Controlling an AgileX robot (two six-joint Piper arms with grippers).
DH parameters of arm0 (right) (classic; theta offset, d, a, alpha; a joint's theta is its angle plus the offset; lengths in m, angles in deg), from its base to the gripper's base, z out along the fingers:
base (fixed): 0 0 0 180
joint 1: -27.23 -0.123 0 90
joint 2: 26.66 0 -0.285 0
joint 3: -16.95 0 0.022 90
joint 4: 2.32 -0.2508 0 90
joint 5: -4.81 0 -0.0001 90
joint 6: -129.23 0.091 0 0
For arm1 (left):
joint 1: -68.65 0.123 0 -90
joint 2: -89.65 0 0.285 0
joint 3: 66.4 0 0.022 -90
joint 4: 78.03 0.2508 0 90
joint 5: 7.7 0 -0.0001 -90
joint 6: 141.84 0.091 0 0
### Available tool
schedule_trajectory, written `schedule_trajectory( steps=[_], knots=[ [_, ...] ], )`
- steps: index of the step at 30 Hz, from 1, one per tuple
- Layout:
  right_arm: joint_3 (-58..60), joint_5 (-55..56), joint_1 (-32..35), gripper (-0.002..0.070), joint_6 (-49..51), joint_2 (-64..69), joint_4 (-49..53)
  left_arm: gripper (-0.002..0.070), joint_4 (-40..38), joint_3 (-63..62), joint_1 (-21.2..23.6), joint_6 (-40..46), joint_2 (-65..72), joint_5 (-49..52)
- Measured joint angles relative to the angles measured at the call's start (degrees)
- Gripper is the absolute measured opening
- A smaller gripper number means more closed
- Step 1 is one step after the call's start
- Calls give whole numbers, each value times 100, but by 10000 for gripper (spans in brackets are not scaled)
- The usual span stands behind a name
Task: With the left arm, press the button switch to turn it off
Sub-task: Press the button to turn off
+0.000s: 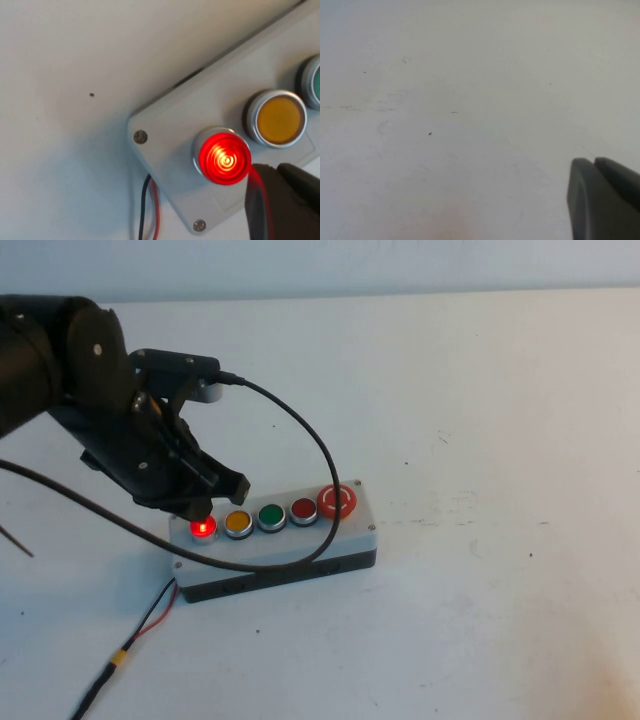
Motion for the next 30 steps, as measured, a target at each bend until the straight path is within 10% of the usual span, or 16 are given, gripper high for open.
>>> schedule_trajectory(
  steps=[30],
  knots=[
    [0, 0, 0, -16, 0, 0, 0, -2, 156, -211, 23, 0, 519, -23]
  ],
)
